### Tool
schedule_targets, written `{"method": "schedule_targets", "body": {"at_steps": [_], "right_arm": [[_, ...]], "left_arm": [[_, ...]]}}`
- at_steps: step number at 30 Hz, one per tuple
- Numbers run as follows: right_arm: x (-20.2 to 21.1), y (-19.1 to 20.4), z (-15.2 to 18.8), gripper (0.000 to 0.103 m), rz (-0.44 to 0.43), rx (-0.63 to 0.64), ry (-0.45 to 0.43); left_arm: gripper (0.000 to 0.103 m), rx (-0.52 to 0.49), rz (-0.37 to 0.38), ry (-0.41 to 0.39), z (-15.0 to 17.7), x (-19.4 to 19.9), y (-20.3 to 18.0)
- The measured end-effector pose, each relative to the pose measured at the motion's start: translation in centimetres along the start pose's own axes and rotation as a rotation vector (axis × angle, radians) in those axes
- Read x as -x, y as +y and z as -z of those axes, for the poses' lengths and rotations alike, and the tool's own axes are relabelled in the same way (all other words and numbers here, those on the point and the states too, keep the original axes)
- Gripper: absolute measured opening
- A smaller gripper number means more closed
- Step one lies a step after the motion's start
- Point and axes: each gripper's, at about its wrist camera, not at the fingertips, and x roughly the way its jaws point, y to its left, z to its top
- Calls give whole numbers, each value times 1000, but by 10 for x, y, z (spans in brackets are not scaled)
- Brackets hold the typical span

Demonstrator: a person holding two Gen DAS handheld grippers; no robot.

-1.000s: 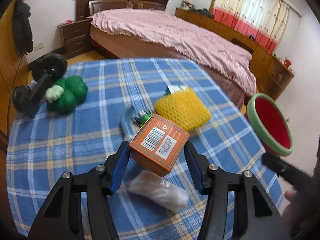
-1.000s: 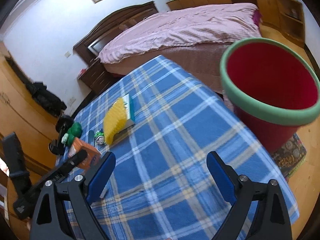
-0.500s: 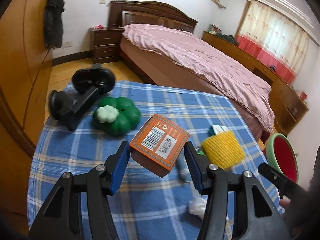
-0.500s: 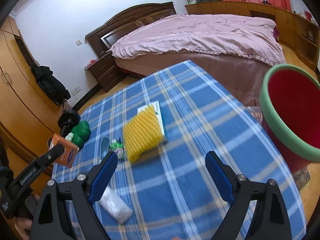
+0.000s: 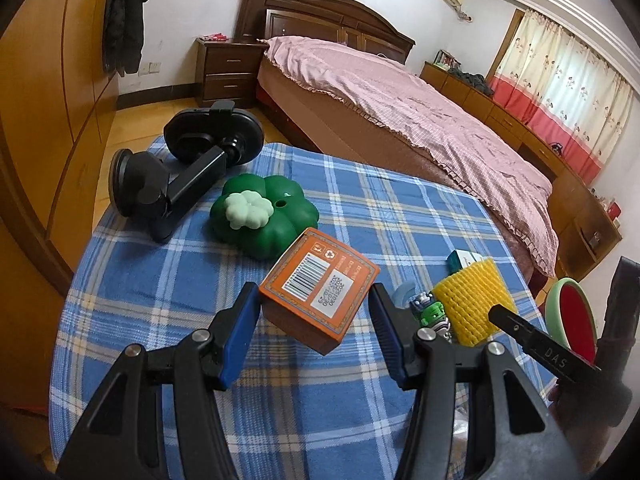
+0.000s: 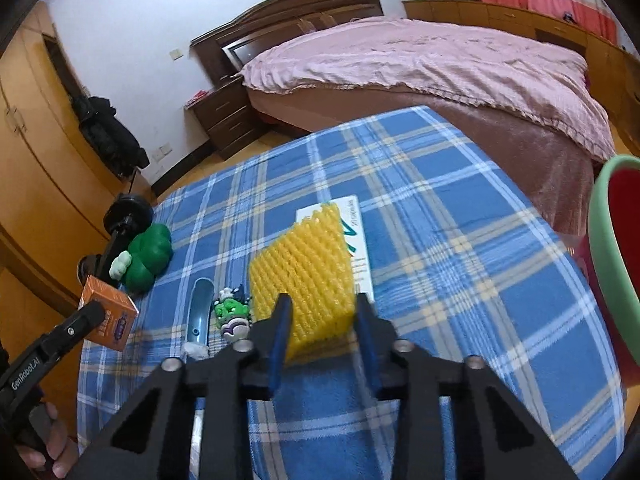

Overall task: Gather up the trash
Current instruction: 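Grasp the orange box with the left tool while the right tool grasps the yellow foam net, then carry the orange box and yellow foam net over the red bucket and release both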

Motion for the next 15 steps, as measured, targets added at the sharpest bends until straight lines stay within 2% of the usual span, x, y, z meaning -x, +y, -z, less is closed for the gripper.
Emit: {"method": "schedule_targets", "body": {"at_steps": [1, 7, 15], "right_arm": [[1, 2, 0, 14, 1, 9, -4], [18, 6, 0, 12, -25, 15, -40], [64, 5, 9, 12, -68, 0, -95]], "left_arm": [[56, 2, 4, 3, 0, 0, 0], [56, -18, 28, 3, 3, 5, -9], [56, -57, 81, -12, 4, 22, -31]]}}
